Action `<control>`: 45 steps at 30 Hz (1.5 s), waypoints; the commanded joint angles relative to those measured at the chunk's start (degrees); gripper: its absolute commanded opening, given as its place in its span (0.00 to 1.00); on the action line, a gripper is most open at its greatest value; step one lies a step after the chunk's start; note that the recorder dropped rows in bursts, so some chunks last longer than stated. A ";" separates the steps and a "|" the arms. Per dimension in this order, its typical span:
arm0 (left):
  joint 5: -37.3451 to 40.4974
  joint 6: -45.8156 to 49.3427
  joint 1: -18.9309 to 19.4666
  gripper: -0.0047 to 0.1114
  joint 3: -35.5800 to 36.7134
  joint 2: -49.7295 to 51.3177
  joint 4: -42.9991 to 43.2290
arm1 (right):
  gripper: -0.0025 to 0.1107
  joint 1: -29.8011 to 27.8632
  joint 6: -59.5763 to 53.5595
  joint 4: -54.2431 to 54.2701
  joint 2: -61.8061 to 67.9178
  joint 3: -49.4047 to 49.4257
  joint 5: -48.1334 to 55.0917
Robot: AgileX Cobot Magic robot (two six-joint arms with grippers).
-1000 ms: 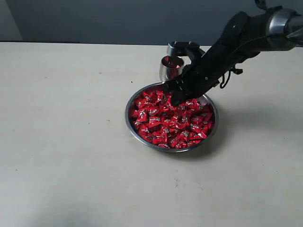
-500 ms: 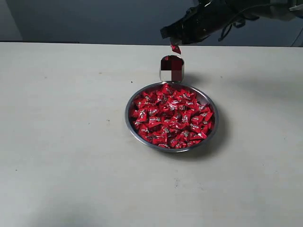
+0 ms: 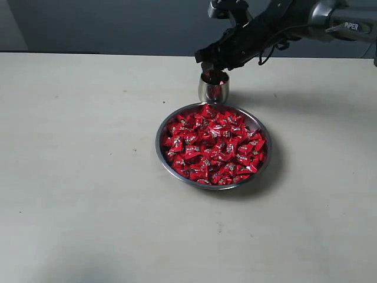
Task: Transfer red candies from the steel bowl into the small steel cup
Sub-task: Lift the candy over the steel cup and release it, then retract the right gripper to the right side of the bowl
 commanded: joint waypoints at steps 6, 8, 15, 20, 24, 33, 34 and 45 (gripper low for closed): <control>-0.30 -0.09 0.19 0.04 -0.01 -0.22 -0.03 | 0.16 -0.25 6.66 -4.11 -9.77 -0.57 17.98; -0.30 -0.09 0.19 0.04 -0.01 -0.22 -0.03 | 0.02 -0.25 8.13 -4.11 -11.90 -0.29 23.92; -0.30 -0.09 0.19 0.04 -0.01 -0.22 -0.03 | 0.02 -0.25 16.52 -12.91 -22.61 11.65 25.49; -0.30 -0.09 0.19 0.04 -0.01 -0.22 -0.03 | 0.02 -0.25 17.89 -16.67 -32.62 25.04 21.24; -0.30 -0.09 0.19 0.04 -0.01 -0.22 -0.03 | 0.02 -0.25 17.89 -16.67 -40.64 34.24 16.88; -0.30 -0.09 0.19 0.04 -0.01 -0.22 -0.03 | 0.02 -0.25 17.89 -16.95 -52.71 44.91 15.07; -0.30 -0.09 0.19 0.04 -0.01 -0.22 -0.03 | 0.02 -0.25 17.98 -16.95 -53.79 45.63 14.80; -0.30 -0.09 0.19 0.04 -0.01 -0.22 -0.03 | 0.02 -0.25 17.98 -16.72 -61.54 50.84 14.95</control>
